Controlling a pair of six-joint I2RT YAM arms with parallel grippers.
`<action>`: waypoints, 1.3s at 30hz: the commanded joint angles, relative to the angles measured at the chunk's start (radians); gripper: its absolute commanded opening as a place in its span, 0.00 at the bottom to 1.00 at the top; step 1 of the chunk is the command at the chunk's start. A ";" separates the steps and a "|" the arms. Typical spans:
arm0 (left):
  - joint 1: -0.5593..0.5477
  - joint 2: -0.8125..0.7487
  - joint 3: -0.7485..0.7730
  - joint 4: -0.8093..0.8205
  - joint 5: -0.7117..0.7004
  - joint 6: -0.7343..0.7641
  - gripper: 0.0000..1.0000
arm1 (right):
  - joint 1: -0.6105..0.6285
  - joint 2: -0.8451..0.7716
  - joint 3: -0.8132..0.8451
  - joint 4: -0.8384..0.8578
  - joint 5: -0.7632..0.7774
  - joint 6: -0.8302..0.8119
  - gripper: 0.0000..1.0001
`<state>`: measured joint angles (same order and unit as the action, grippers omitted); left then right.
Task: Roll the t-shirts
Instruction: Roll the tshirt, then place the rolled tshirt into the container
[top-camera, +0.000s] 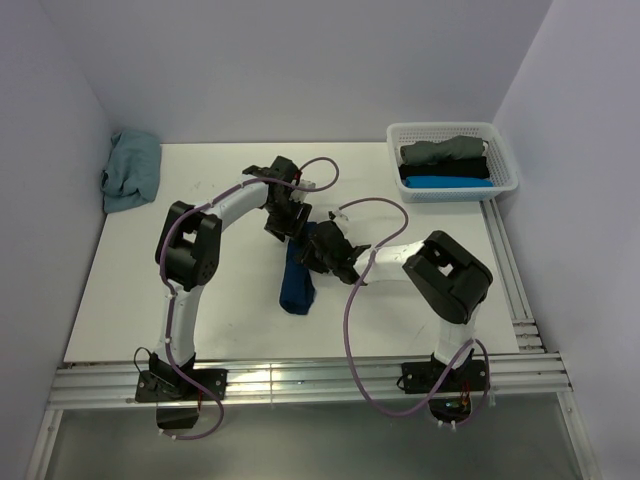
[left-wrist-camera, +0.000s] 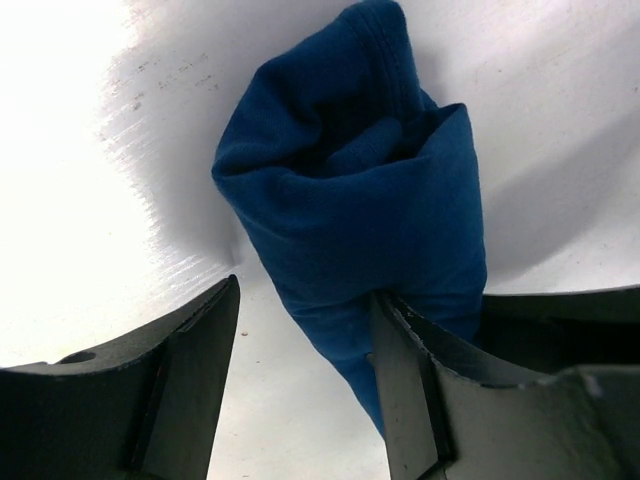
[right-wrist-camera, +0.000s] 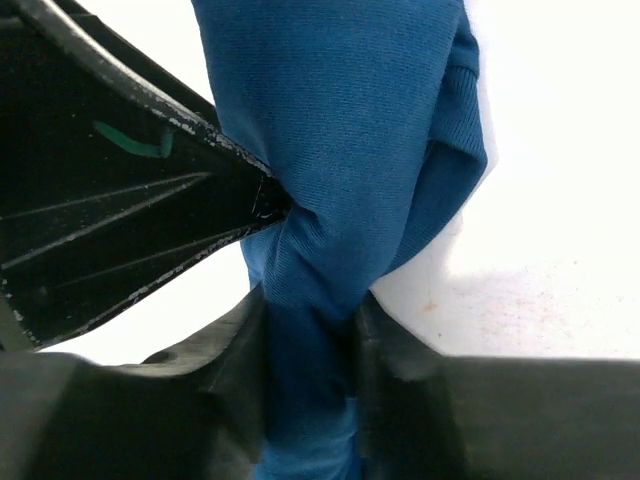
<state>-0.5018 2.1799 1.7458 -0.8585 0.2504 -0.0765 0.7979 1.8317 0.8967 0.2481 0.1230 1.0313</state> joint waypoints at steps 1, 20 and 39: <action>-0.020 0.044 0.000 -0.024 -0.060 0.000 0.60 | 0.018 0.038 0.019 -0.064 -0.002 0.021 0.30; 0.114 0.000 0.432 -0.175 0.251 -0.020 0.84 | 0.009 -0.037 -0.033 -0.064 0.007 0.090 0.00; 0.385 -0.307 0.195 -0.136 0.332 0.113 0.82 | -0.233 -0.437 0.013 -0.133 0.078 0.168 0.00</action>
<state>-0.1089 1.9320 1.9774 -1.0420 0.5491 -0.0063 0.6373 1.4765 0.8246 0.1314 0.1440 1.1885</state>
